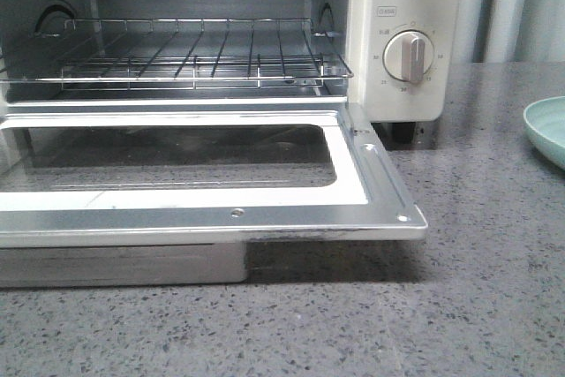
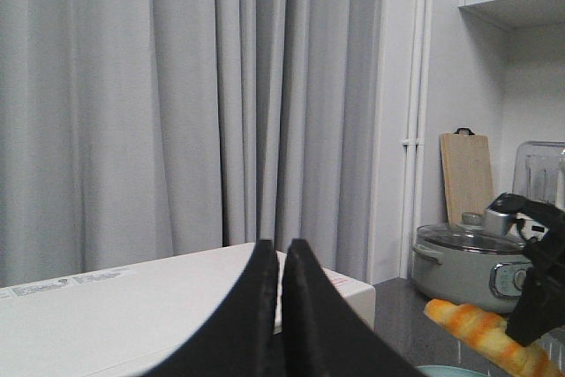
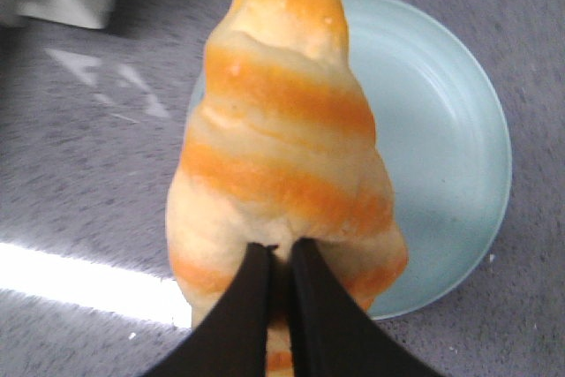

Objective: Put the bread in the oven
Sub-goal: 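Close the right gripper on the croissant and lift it, then carry the croissant with the right gripper into the open oven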

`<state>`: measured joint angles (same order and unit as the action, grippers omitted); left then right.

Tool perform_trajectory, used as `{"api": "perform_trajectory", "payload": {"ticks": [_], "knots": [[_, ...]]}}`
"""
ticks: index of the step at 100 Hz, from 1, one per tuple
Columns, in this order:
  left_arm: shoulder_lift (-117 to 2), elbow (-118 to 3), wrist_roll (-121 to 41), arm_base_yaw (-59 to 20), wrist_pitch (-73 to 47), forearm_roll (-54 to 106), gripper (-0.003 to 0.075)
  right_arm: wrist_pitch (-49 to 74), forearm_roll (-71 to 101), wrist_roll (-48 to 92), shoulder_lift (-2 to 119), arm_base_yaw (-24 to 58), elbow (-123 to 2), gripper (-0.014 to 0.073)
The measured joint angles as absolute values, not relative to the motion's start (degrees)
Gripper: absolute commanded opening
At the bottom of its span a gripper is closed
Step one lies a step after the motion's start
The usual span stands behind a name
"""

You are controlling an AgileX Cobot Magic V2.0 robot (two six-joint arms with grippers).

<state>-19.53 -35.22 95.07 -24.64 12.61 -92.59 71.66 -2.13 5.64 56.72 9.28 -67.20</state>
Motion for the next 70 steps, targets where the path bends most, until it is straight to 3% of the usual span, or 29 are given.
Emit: {"api": "perform_trajectory", "payload": {"ticks": [27, 70], "knots": [[-19.5, -35.2, 95.1, -24.6, 12.4, -92.5, -0.0021, 72.6, 1.5, 15.2, 49.4, 18.1, -67.2, -0.0075], [-19.5, -35.2, 95.1, -24.6, 12.3, -92.5, -0.0021, 72.7, 1.9, 19.4, 51.7, 34.3, -67.2, -0.0074]]}}
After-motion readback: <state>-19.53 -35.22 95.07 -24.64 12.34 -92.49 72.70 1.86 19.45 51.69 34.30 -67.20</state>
